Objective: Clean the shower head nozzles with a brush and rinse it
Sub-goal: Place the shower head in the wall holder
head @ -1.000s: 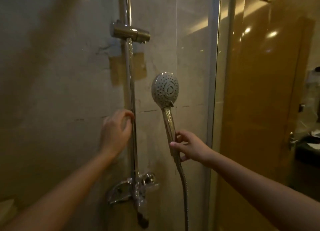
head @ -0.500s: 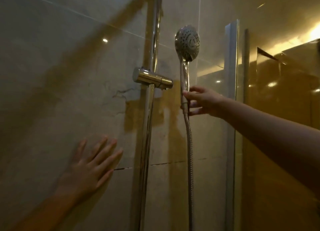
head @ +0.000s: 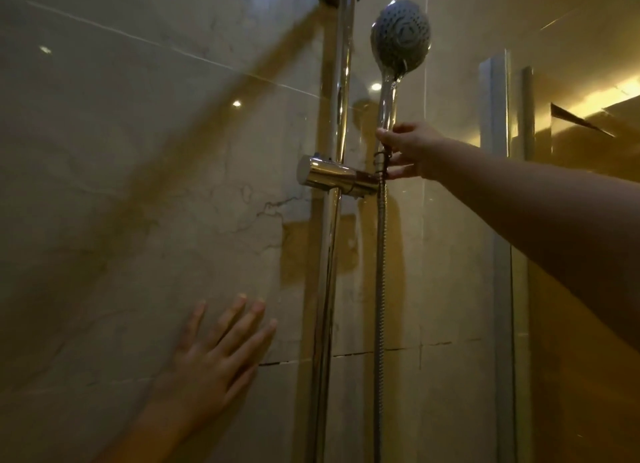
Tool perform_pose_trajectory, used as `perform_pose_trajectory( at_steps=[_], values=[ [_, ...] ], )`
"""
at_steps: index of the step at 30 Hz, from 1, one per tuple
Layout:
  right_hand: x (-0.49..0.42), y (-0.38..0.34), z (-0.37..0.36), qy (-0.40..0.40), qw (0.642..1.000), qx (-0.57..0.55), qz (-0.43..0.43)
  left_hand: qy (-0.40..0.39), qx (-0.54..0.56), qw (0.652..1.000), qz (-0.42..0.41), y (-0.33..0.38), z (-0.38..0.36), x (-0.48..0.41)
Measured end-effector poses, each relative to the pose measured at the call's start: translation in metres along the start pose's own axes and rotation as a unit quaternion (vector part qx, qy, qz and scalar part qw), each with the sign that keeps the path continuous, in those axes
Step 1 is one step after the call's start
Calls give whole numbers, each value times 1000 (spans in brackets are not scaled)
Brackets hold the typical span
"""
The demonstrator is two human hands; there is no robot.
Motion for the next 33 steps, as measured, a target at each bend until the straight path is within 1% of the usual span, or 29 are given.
perform_pose_trajectory(
  at_steps=[4,10,20,33],
  values=[
    [-1,-15,-5,35,999,-33,4,5,-7,1000,3,0,0,0],
    [5,-16,-18,19,1000,-14,-6,16,-9,1000,3,-1,0,0],
    [4,-4,-30,13,998,62,1,18,-21,1000,4,1,2,3],
    [10,9,-27,8,997,75,11,8,-24,1000,7,0,0,3]
  ],
)
Point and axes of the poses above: each hand's wrist, its own x-axis away from the middle knuckle, its own z-axis out of the back of the hand, y = z × x, the point moved 5 cm from there along -x, towards the middle knuckle, and after that the axes turned 3 degrees about x, right-handed, at the moved point
